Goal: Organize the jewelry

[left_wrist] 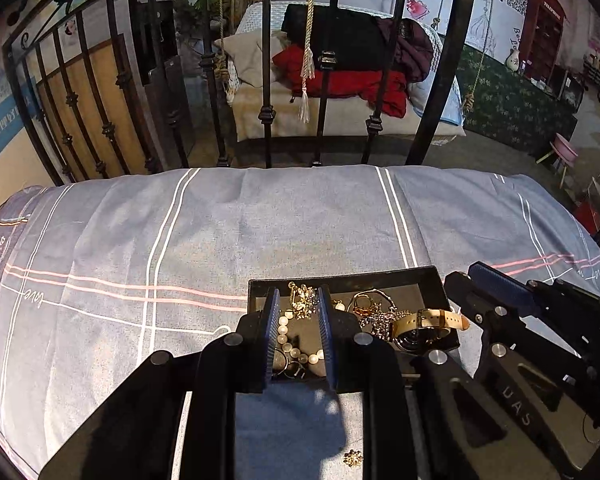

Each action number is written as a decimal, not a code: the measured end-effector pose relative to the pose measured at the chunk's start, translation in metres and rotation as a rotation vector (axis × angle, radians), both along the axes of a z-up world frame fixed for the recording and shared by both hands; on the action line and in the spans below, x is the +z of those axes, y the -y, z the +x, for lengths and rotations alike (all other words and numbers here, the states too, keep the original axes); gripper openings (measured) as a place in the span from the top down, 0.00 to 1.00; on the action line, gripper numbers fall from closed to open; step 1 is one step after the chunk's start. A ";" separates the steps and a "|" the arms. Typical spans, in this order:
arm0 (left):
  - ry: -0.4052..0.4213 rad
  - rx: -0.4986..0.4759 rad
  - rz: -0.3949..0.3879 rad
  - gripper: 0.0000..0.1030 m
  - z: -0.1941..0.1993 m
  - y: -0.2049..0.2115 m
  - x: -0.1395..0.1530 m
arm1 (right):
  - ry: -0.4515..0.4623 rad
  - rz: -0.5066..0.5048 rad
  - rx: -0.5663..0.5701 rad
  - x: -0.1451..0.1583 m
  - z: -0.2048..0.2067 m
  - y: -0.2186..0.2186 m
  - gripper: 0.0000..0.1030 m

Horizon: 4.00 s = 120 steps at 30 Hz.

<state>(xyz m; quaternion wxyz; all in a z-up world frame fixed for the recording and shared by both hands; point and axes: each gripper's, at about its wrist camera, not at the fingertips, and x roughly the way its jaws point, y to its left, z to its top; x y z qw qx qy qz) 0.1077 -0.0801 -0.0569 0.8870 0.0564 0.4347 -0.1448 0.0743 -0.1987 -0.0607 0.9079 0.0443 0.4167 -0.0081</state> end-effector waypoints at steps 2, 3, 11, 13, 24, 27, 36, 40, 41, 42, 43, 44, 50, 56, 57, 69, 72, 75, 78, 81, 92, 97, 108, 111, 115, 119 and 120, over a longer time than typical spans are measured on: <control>-0.007 0.003 0.005 0.82 0.002 0.001 -0.003 | -0.004 -0.006 -0.002 -0.003 0.002 0.001 0.79; -0.012 0.003 0.007 0.81 0.003 0.001 -0.004 | -0.010 -0.008 -0.003 -0.003 0.003 0.001 0.78; -0.007 0.016 0.008 0.63 0.002 -0.002 0.000 | 0.005 -0.018 -0.011 0.001 -0.001 0.002 0.54; -0.008 0.023 -0.006 0.63 -0.001 -0.008 0.005 | 0.018 -0.018 -0.014 0.007 -0.005 0.003 0.54; -0.025 0.092 -0.032 0.33 -0.062 -0.076 -0.001 | 0.055 0.012 -0.012 0.004 -0.098 -0.019 0.23; -0.128 0.104 0.005 0.33 -0.072 -0.084 -0.041 | -0.072 0.011 0.053 -0.053 -0.115 -0.050 0.23; -0.258 0.161 0.050 0.33 -0.089 -0.115 -0.095 | -0.168 0.059 0.078 -0.104 -0.102 -0.081 0.45; -0.252 0.166 0.057 0.32 -0.084 -0.118 -0.096 | -0.177 0.055 0.077 -0.109 -0.092 -0.082 0.56; -0.249 0.163 0.058 0.31 -0.084 -0.116 -0.096 | -0.176 0.057 0.074 -0.110 -0.090 -0.081 0.58; -0.246 0.159 0.064 0.31 -0.083 -0.114 -0.097 | -0.176 0.057 0.071 -0.110 -0.088 -0.079 0.61; -0.245 0.156 0.069 0.31 -0.082 -0.111 -0.098 | -0.176 0.059 0.068 -0.111 -0.087 -0.078 0.65; -0.243 0.152 0.076 0.30 -0.081 -0.108 -0.099 | -0.176 0.057 0.067 -0.112 -0.087 -0.078 0.69; -0.240 0.135 0.089 0.30 -0.085 -0.098 -0.100 | -0.169 0.054 0.062 -0.111 -0.090 -0.074 0.82; -0.217 0.097 0.069 0.30 -0.082 -0.075 -0.086 | -0.123 0.073 0.027 -0.088 -0.095 -0.057 0.82; -0.204 0.086 0.069 0.30 -0.079 -0.069 -0.080 | -0.111 0.069 0.022 -0.081 -0.093 -0.052 0.82; -0.032 0.056 0.035 0.30 -0.025 -0.025 0.002 | 0.045 0.013 -0.029 0.006 -0.019 -0.009 0.82; -0.021 0.056 0.047 0.30 -0.014 -0.019 0.004 | 0.033 0.008 -0.033 0.003 -0.002 -0.005 0.82; -0.031 0.063 0.057 0.30 -0.007 -0.017 -0.003 | 0.010 0.005 -0.040 -0.007 0.011 -0.004 0.82; -0.048 0.070 0.058 0.30 -0.005 -0.019 -0.011 | -0.024 0.004 -0.038 -0.020 0.015 -0.005 0.81; -0.054 0.079 0.066 0.30 -0.006 -0.021 -0.014 | -0.036 -0.003 -0.055 -0.025 0.009 -0.005 0.54; 0.035 0.072 0.075 0.11 -0.079 -0.035 0.032 | 0.035 -0.035 -0.135 0.025 -0.089 -0.001 0.16; 0.052 0.075 0.090 0.06 -0.118 -0.046 0.045 | 0.056 -0.028 -0.175 0.038 -0.137 -0.005 0.08; 0.007 0.138 0.045 0.06 -0.149 -0.086 0.057 | 0.076 -0.037 -0.172 0.048 -0.180 -0.033 0.08; 0.012 0.147 0.027 0.06 -0.152 -0.092 0.063 | 0.086 -0.054 -0.158 0.055 -0.186 -0.041 0.08; 0.019 0.159 0.020 0.06 -0.156 -0.099 0.068 | 0.103 -0.070 -0.154 0.063 -0.193 -0.046 0.08; 0.031 0.164 0.008 0.06 -0.159 -0.103 0.072 | 0.116 -0.060 -0.169 0.068 -0.196 -0.044 0.08; 0.029 0.165 0.008 0.06 -0.160 -0.103 0.072 | 0.115 -0.059 -0.169 0.068 -0.196 -0.043 0.08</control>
